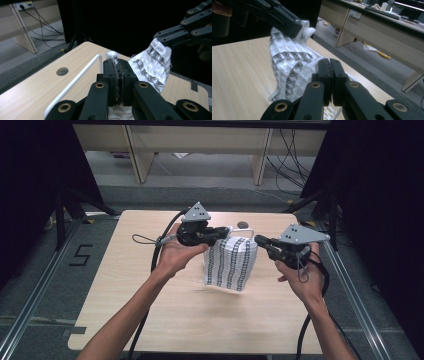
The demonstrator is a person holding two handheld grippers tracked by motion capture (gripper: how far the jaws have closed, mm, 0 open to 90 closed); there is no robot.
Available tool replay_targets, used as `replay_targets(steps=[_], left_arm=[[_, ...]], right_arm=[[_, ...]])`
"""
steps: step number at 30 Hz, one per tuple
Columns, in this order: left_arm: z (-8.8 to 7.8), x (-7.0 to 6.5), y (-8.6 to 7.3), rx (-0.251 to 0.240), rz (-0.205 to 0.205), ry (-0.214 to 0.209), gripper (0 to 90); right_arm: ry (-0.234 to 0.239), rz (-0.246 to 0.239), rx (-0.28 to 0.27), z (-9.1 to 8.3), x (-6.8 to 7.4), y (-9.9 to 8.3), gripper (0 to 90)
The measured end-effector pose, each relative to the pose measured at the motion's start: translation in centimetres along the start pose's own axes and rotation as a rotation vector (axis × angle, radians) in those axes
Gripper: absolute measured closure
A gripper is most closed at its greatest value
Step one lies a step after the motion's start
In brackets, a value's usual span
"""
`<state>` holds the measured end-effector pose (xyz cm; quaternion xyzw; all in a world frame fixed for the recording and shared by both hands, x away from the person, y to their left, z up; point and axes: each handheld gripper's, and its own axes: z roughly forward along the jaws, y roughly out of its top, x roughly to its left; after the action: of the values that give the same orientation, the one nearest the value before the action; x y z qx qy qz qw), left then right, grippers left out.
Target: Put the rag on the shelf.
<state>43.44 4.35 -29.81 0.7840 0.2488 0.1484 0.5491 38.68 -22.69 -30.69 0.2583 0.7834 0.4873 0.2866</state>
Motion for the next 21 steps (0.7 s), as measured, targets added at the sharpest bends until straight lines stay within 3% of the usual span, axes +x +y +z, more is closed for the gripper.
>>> replay_targets(steps=[5,7,13,21], left_arm=[[0.0,0.7,0.9,-0.013,-0.008,0.021,85.4],[0.2,1.1,1.0,-0.01,-0.016,0.032,85.4],[0.9,2.3,1.8,-0.023,-0.043,0.071,85.4],[1.5,4.1,3.2,-0.052,-0.089,0.131,85.4]], right_arm=[[0.008,0.035,0.008,0.5,-1.1,0.9,89.3],[-0.009,0.014,-0.014,1.0,-1.7,1.3,89.3],[-0.039,0.004,-0.001,2.3,-3.1,2.6,89.3],[-0.054,0.021,-0.008,4.3,-5.4,4.7,89.3]])
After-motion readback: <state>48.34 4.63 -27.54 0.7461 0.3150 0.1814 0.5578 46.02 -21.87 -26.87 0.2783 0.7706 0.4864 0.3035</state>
